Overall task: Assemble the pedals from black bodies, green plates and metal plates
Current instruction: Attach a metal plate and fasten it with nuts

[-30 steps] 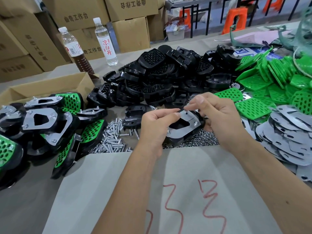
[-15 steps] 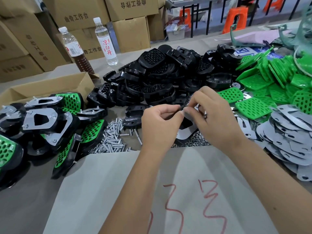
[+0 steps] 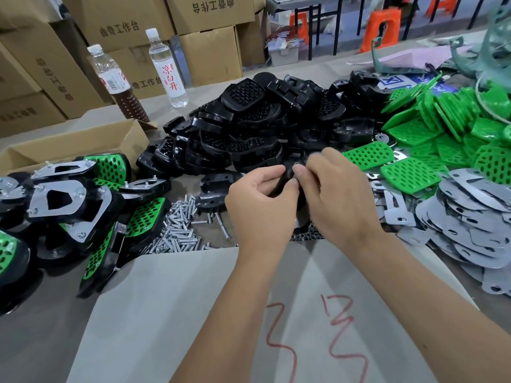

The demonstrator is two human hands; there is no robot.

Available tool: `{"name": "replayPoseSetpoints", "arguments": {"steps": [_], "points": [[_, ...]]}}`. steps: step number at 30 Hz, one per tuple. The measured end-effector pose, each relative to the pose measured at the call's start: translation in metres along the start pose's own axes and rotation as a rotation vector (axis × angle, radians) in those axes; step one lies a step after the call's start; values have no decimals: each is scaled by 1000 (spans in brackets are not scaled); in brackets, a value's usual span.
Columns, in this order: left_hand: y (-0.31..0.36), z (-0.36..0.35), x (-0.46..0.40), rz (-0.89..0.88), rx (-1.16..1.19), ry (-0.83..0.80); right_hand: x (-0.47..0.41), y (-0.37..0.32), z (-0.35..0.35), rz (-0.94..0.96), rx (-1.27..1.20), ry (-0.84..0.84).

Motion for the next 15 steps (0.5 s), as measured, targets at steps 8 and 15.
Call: {"name": "replayPoseSetpoints", "arguments": {"steps": [8, 15], "points": [[5, -10, 10, -71, -42, 9, -2, 3, 2, 13, -44, 26], [3, -6, 10, -62, -41, 33, -3, 8, -9, 36, -137, -134]]}}
Point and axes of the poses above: each hand's wrist, its own x-axis away from the middle knuckle, its own z-axis out of the back of the hand, y = z × x, the point moved 3 cm from there along -x, towards the middle knuckle, and after that the axes turned 14 degrees about -y, right-handed, at the moved point
